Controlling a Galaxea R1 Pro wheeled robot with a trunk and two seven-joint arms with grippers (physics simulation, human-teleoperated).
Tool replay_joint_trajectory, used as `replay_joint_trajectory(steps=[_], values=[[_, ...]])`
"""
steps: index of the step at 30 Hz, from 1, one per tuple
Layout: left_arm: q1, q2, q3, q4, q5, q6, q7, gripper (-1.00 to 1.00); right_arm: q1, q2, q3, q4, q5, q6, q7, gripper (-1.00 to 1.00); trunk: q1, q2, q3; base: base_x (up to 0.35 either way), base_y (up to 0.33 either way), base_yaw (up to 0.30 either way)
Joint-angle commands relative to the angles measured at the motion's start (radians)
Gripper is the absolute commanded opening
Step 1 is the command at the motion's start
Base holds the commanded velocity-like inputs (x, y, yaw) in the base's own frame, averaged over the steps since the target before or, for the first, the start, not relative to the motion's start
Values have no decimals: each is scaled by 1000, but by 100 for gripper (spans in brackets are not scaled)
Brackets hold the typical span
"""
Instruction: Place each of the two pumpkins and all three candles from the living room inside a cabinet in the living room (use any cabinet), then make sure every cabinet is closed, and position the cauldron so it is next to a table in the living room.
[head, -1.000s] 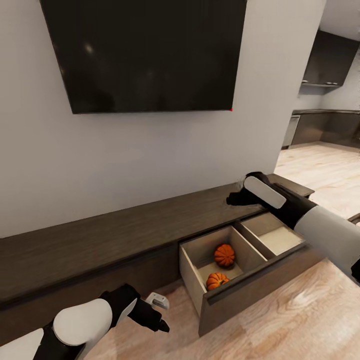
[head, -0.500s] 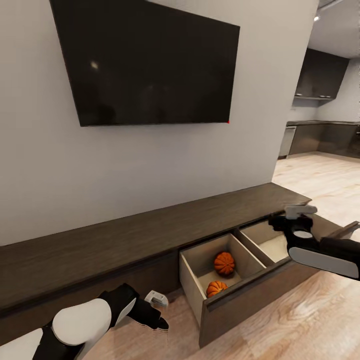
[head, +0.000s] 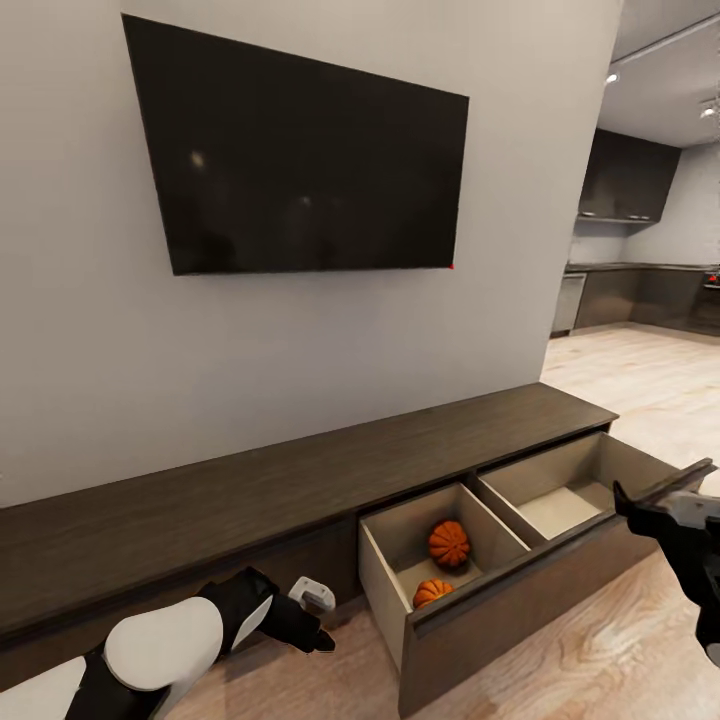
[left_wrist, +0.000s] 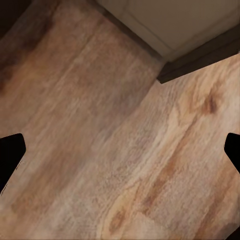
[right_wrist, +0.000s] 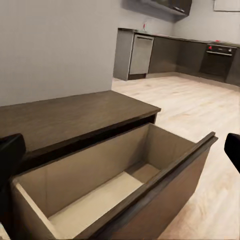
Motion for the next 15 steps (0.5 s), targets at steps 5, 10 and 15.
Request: replay_joint_trajectory(steps=[5, 10, 15], values=[[-1, 1, -8, 2, 11, -26, 0, 100, 57, 97, 61, 65, -9, -114, -24, 100, -1, 0, 3, 0, 0, 0], [-1, 24, -9, 0, 12, -38, 20, 100, 255, 283, 68, 234, -103, -101, -39, 100, -1, 0, 3, 0, 0, 0], [-1, 62, -9, -9, 14, -40, 79, 100, 391, 378, 68, 331, -201, -96, -8, 100, -1, 0, 3, 0, 0, 0]])
